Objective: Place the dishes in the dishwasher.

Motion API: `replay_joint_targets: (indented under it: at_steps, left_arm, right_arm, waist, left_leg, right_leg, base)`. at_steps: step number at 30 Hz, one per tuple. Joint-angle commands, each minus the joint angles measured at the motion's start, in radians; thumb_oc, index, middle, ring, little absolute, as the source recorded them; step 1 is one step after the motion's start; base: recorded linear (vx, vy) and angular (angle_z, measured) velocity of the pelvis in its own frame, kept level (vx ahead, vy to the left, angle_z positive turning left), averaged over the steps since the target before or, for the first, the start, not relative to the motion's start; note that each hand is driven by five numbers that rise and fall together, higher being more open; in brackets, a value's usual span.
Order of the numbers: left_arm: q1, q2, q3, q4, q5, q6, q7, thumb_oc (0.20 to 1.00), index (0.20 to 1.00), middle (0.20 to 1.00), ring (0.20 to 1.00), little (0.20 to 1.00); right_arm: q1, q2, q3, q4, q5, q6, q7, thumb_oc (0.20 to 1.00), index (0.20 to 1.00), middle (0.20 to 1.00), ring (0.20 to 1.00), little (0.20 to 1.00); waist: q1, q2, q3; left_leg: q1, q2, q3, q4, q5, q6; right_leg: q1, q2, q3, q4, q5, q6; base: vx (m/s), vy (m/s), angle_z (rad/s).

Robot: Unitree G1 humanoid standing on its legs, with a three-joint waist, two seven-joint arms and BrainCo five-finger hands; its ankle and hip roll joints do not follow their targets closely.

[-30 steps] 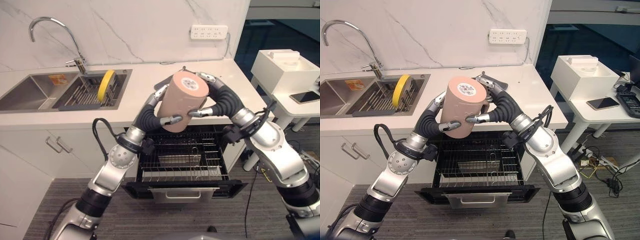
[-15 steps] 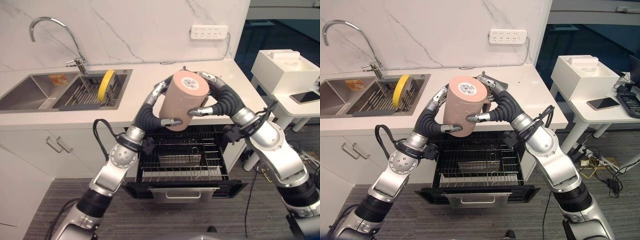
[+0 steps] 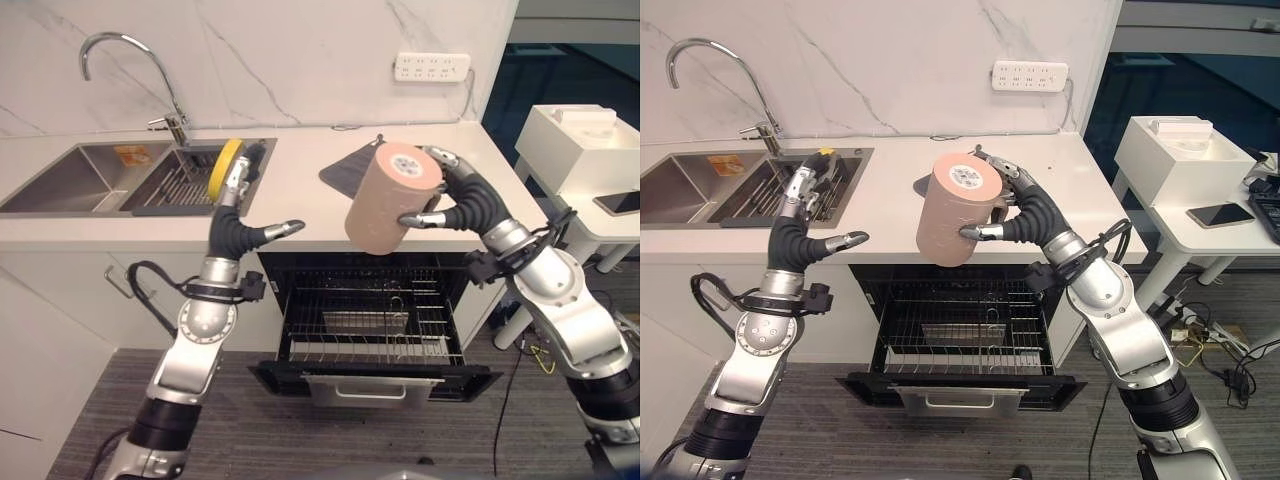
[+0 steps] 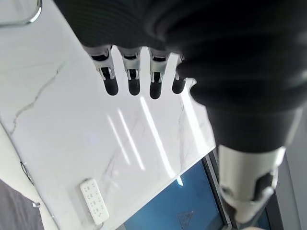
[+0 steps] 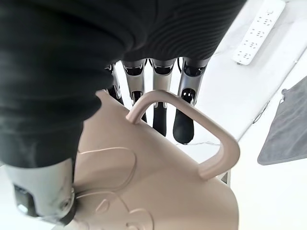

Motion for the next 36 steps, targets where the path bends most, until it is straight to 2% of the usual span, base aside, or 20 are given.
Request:
replay_joint_targets:
  at_steps: [1, 10, 14, 16, 18, 20, 24, 30, 36]
  left_arm:
    - [-0.05, 0.069, 0.02, -0.017, -0.036, -0.061, 0.029, 1.0, 1.0, 1.0, 1.0, 1.0]
    - [0.002, 0.059, 0.073, -0.03, -0.133, -0.061, -0.042, 1.0, 1.0, 1.0, 1.0, 1.0]
    - [0.045, 0.055, 0.096, -0.046, -0.176, -0.018, -0.118, 1.0, 1.0, 1.0, 1.0, 1.0]
    - [0.062, 0.064, 0.102, -0.058, -0.183, -0.012, -0.134, 1.0, 1.0, 1.0, 1.0, 1.0]
    - [-0.014, 0.091, 0.071, -0.038, -0.164, -0.033, -0.118, 1.0, 1.0, 1.0, 1.0, 1.0]
    - [-0.065, 0.116, 0.049, -0.02, -0.134, -0.033, -0.102, 1.0, 1.0, 1.0, 1.0, 1.0]
    - [-0.098, 0.156, 0.034, -0.041, -0.12, -0.01, -0.097, 1.0, 1.0, 1.0, 1.0, 1.0]
    - [-0.101, 0.194, 0.017, -0.042, -0.125, -0.032, -0.078, 1.0, 1.0, 1.0, 1.0, 1.0]
    - [-0.086, 0.212, 0.004, -0.03, -0.133, -0.006, -0.107, 1.0, 1.0, 1.0, 1.0, 1.0]
  right_arm:
    - [-0.048, -0.003, -0.06, -0.021, -0.029, -0.064, -0.035, 0.2, 0.2, 0.2, 0.2, 0.2]
    - [0.05, -0.031, -0.143, 0.023, -0.013, -0.076, -0.038, 0.2, 0.2, 0.2, 0.2, 0.2]
    - [0.117, -0.043, -0.19, 0.009, -0.008, -0.065, -0.033, 0.2, 0.2, 0.2, 0.2, 0.2]
    - [0.142, -0.059, -0.223, 0.003, -0.003, -0.069, -0.033, 0.2, 0.2, 0.2, 0.2, 0.2]
    - [0.086, -0.091, -0.236, 0.048, -0.015, -0.111, -0.066, 0.2, 0.2, 0.2, 0.2, 0.2]
    - [0.053, -0.101, -0.233, 0.073, -0.032, -0.129, -0.087, 0.2, 0.2, 0.2, 0.2, 0.2]
    - [0.013, -0.146, -0.23, 0.091, -0.055, -0.113, -0.103, 0.2, 0.2, 0.2, 0.2, 0.2]
    - [-0.042, -0.187, -0.206, 0.119, -0.055, -0.128, -0.146, 0.2, 0.2, 0.2, 0.2, 0.2]
    - [-0.047, -0.194, -0.202, 0.13, -0.069, -0.133, -0.154, 0.2, 0.2, 0.2, 0.2, 0.2]
  waist:
    - [0.007, -0.048, -0.01]
    - [0.001, -0.049, -0.005]
    - [-0.002, -0.048, 0.007]
    - [0.0, -0.05, 0.037]
    - [0.004, -0.058, 0.128]
    - [-0.006, -0.06, 0.172]
    - [-0.012, -0.06, 0.249]
    - [-0.013, -0.05, 0.318]
    - [-0.013, -0.05, 0.337]
  left_leg:
    - [0.006, 0.033, 0.005, -0.001, -0.006, -0.025]
    - [0.011, 0.031, 0.006, -0.001, -0.008, -0.025]
    - [0.019, 0.014, -0.002, -0.001, -0.007, -0.018]
    - [-0.008, 0.004, -0.018, 0.054, -0.014, -0.015]
    - [-0.166, 0.02, -0.065, 0.232, -0.055, -0.031]
    - [-0.234, 0.031, -0.07, 0.29, -0.067, -0.032]
    - [-0.352, 0.041, -0.086, 0.385, -0.093, -0.03]
    - [-0.413, 0.063, -0.06, 0.412, -0.085, -0.029]
    - [-0.414, 0.073, -0.049, 0.431, -0.094, -0.023]
  right_leg:
    - [0.085, -0.028, 0.026, 0.002, -0.115, 0.032]
    - [0.091, -0.025, 0.025, 0.002, -0.116, 0.03]
    - [0.102, -0.013, 0.04, 0.006, -0.124, 0.021]
    - [0.085, -0.009, 0.061, 0.061, -0.148, 0.011]
    - [-0.039, -0.021, 0.082, 0.216, -0.202, -0.005]
    - [-0.112, -0.028, 0.087, 0.27, -0.217, -0.007]
    - [-0.238, -0.05, 0.092, 0.359, -0.233, -0.007]
    - [-0.318, -0.093, 0.073, 0.409, -0.22, 0.012]
    - [-0.334, -0.108, 0.085, 0.43, -0.218, 0.027]
  base:
    - [0.0, 0.0, 0.0]
    - [0.03, -0.016, 0.01]
    - [0.16, -0.039, 0.01]
    - [-0.02, -0.039, 0.0]
    - [-0.39, -0.1, -0.03]
    - [-0.33, -0.079, 0.12]
    - [-0.25, -0.003, 0.06]
    - [-0.15, 0.03, 0.04]
    - [-0.04, 0.017, 0.05]
